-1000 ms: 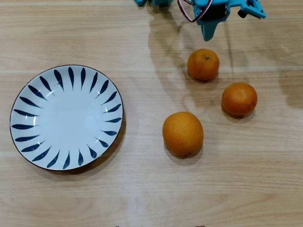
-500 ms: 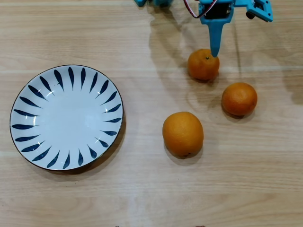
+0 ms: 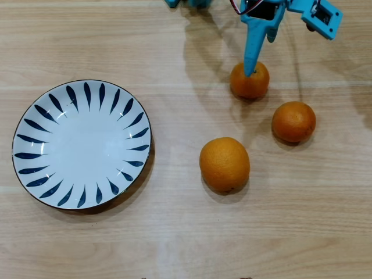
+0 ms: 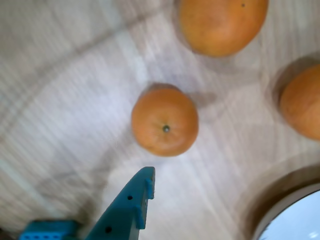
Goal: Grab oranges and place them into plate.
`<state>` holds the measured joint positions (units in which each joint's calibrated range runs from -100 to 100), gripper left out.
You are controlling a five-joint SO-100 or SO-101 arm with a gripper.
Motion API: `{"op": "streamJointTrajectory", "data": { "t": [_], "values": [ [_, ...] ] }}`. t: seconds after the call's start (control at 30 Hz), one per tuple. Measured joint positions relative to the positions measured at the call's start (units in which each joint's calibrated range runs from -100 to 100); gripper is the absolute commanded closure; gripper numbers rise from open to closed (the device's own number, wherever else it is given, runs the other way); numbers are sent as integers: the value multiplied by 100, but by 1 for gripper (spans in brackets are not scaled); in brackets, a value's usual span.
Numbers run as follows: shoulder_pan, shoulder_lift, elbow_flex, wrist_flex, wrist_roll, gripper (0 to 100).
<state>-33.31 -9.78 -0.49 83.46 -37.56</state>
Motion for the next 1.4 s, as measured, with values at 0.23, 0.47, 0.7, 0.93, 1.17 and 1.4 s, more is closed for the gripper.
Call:
{"op": "streamJointTrajectory", "data": {
  "t": [0.23,0.47,0.7,0.93,1.17,1.4],
  "values": [
    [-84,406,80,-69,-1038,55],
    [-127,838,815,-827,-1471,55],
    [-371,855,1974,-2136,-1993,55],
    [-371,889,2506,-2980,-2061,55],
    [-321,889,2966,-3040,-2061,65],
    [-279,889,3010,-3040,-2061,68]
  ]
}}
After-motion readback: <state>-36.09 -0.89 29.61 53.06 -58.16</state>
